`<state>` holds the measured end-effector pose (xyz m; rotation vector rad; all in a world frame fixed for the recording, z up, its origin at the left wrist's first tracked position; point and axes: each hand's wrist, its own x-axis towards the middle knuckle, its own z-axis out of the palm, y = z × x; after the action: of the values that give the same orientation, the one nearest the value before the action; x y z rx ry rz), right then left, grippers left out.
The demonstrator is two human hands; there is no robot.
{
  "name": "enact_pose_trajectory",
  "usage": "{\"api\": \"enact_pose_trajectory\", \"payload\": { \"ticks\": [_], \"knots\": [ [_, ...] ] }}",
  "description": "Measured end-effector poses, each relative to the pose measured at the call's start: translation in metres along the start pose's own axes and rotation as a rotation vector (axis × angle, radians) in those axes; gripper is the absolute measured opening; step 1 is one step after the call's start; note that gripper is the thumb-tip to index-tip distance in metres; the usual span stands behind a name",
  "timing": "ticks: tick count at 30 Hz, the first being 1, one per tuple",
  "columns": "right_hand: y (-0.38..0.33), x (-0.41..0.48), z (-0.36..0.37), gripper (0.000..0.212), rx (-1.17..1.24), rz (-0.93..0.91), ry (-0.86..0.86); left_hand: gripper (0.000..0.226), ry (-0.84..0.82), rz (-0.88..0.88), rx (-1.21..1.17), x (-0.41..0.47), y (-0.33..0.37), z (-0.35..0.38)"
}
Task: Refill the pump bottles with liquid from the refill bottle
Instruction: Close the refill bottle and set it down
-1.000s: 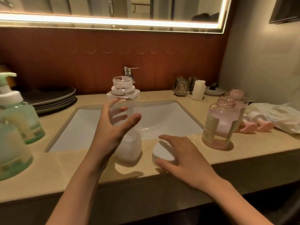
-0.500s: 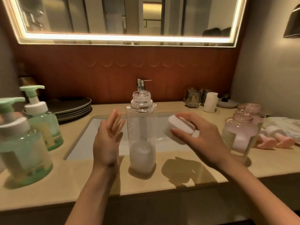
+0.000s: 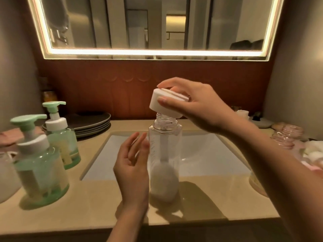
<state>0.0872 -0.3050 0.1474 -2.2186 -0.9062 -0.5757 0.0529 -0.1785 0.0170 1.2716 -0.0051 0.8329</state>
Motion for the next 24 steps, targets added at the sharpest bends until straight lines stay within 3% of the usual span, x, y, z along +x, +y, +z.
{"api": "enact_pose_trajectory", "payload": {
  "ticks": [4,7,16,22,24],
  "knots": [
    [0.006,0.0,0.009,0.042,-0.091,0.002,-0.176,0.095,-0.226,-0.061,0.084,-0.01,-0.017,0.005],
    [0.01,-0.004,0.012,0.042,-0.03,0.017,-0.265,0.117,-0.339,-0.106,0.181,-0.011,-0.03,0.006],
    [0.003,0.002,0.007,0.047,-0.17,0.02,-0.343,0.124,-0.368,-0.195,0.206,-0.009,-0.038,0.008],
    [-0.013,0.001,0.021,0.066,-0.653,0.015,-0.155,0.118,-0.356,-0.163,0.21,-0.007,-0.044,0.008],
    [-0.019,0.002,0.018,0.078,-0.705,0.018,-0.173,0.118,-0.358,-0.162,0.216,-0.006,-0.045,0.008]
  ]
}}
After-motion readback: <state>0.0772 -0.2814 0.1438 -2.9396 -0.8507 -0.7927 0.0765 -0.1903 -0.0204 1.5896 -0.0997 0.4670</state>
